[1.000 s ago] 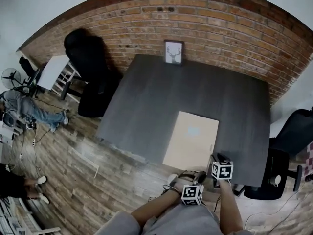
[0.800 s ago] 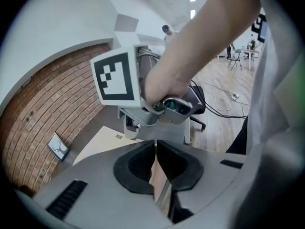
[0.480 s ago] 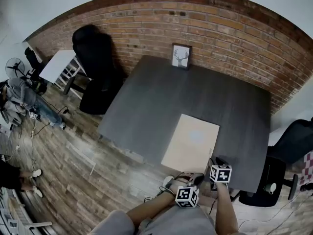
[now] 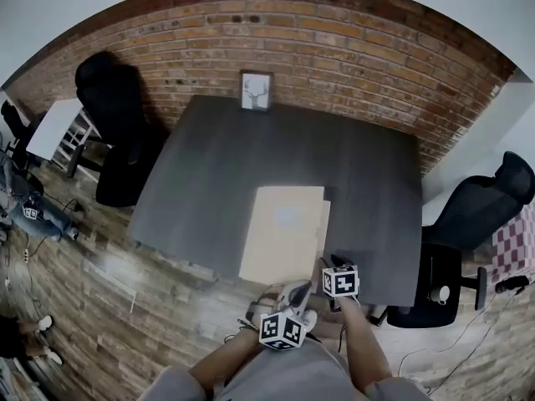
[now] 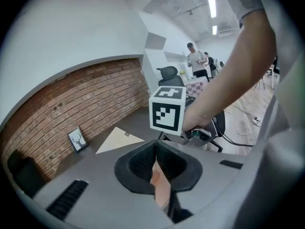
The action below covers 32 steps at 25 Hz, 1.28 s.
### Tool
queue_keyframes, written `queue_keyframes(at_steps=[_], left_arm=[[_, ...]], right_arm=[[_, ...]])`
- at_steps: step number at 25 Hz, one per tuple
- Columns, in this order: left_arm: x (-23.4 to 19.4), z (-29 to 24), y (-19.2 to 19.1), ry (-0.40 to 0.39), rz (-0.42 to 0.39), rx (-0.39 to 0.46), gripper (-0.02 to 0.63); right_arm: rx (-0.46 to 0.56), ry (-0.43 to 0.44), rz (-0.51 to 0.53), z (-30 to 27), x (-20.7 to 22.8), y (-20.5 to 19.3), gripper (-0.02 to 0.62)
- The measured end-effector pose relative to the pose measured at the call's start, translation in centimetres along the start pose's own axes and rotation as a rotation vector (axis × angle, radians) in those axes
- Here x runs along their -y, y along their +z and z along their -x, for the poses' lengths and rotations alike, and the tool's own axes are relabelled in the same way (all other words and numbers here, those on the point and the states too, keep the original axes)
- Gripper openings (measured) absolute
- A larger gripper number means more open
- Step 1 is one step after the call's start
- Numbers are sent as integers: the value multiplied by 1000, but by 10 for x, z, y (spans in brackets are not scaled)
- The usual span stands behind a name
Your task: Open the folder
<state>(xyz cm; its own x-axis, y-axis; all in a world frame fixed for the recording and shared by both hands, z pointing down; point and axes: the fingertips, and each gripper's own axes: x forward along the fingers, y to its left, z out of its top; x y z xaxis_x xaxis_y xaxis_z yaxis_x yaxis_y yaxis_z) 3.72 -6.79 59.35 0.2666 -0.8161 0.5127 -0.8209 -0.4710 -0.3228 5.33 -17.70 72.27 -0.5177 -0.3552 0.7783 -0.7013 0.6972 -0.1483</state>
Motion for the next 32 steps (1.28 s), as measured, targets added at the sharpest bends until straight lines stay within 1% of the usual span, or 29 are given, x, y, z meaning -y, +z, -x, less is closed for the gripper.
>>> queue_keyframes(at_steps=[3, 7, 11, 15, 23, 32], left_arm=[[-14, 12, 8, 46, 46, 31, 5], [-41, 34, 17, 113, 179, 84, 5], [-73, 57, 19, 189, 268, 120, 3], [-105, 82, 15, 253, 379, 151, 3], [-157, 130, -18, 417, 479, 128, 2], [-205, 173, -90, 604, 600, 31, 2]], right_arm=[[-1, -1, 8, 2, 3, 1, 127], [-4, -6, 15, 3, 6, 0, 127], [-3, -8, 15, 3, 7, 0, 127], [-2, -11, 9, 3, 7, 0, 127], [0, -20, 11, 3, 7, 1, 126], [2, -38, 0, 4, 8, 0, 126]])
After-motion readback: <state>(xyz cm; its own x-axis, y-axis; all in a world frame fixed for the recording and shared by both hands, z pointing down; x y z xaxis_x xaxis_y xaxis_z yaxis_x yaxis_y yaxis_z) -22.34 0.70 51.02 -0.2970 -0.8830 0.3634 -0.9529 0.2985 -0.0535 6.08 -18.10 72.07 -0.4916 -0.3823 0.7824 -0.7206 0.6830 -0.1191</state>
